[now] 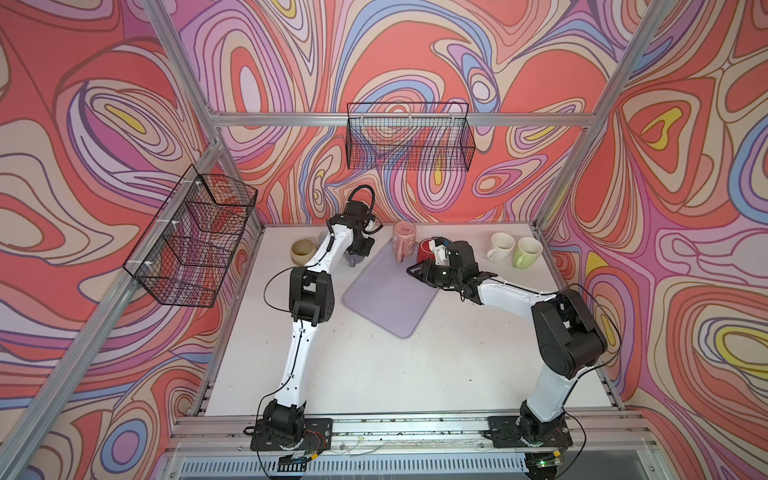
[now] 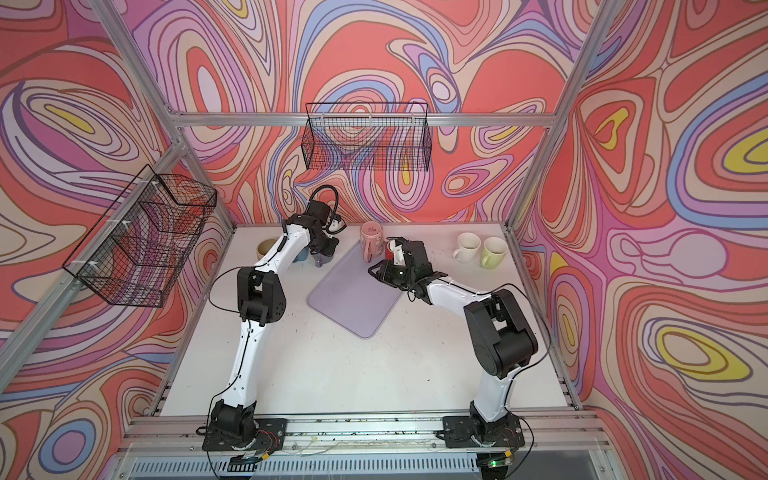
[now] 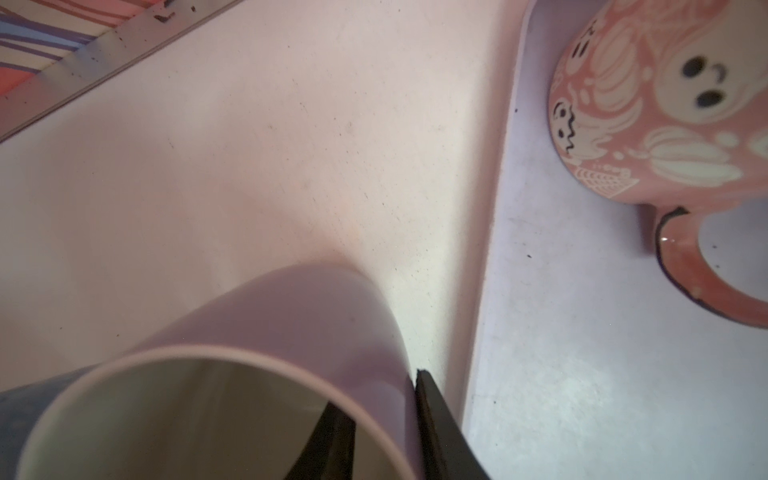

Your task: Turn the mug right side up

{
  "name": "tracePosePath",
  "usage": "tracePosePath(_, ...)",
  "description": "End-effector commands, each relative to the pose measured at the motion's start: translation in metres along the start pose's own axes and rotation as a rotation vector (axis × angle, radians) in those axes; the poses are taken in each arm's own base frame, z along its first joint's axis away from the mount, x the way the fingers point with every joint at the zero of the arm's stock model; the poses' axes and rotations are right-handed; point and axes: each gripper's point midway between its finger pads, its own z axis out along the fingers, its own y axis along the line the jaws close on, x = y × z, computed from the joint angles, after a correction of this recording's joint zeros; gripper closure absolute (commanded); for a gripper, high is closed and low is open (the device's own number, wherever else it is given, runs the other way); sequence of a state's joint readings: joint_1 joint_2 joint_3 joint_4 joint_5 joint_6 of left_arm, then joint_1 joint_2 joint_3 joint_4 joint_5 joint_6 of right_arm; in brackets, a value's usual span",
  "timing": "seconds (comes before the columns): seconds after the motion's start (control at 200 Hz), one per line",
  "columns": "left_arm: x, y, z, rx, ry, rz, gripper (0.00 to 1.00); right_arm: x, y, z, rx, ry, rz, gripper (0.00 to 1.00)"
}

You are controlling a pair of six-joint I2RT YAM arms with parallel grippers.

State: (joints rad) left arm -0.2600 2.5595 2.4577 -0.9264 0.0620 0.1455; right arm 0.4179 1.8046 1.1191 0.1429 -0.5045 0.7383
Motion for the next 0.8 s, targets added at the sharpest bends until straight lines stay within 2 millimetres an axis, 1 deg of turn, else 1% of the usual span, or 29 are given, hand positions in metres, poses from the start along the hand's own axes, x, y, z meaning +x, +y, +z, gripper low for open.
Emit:
tracePosePath(0.0, -0.013, 0.009, -0.029, -0.022, -0.045, -0.007, 0.71, 0.004, -0.001, 0.001, 0.006, -0.001, -0.010, 0.61)
tracePosePath(0.19, -0.020, 0.009, -0.038, -0.023, -0.073, -0.016, 0.68, 0.004, 0.001, -0.001, 0.008, -0.004, -0.014, 0.60)
tracePosePath(0.386, -0.032, 0.009, -0.058, -0.024, -0.122, -0.020, 0.65, 0.003, 0.000, -0.003, 0.017, -0.010, -0.016, 0.60)
tracePosePath(0.476, -0.039, 0.008, -0.072, -0.018, -0.153, -0.023, 0.64, 0.002, 0.000, -0.003, 0.019, -0.010, -0.020, 0.60)
tracePosePath(0.511, -0.042, 0.007, -0.078, -0.013, -0.168, -0.025, 0.62, 0.002, 0.000, -0.003, 0.020, -0.009, -0.022, 0.60)
tracePosePath(0.626, -0.051, 0.002, -0.101, 0.013, -0.238, -0.031, 0.59, 0.000, 0.003, -0.003, 0.020, -0.012, -0.027, 0.60)
tracePosePath(0.691, -0.053, -0.003, -0.114, 0.032, -0.272, -0.038, 0.55, -0.002, 0.004, -0.004, 0.019, -0.013, -0.031, 0.60)
tracePosePath(0.756, -0.056, -0.009, -0.130, 0.047, -0.310, -0.044, 0.55, -0.003, 0.006, -0.004, 0.022, -0.011, -0.039, 0.60)
tracePosePath(0.796, -0.055, -0.014, -0.136, 0.056, -0.323, -0.042, 0.54, -0.004, 0.007, -0.005, 0.026, -0.010, -0.044, 0.60)
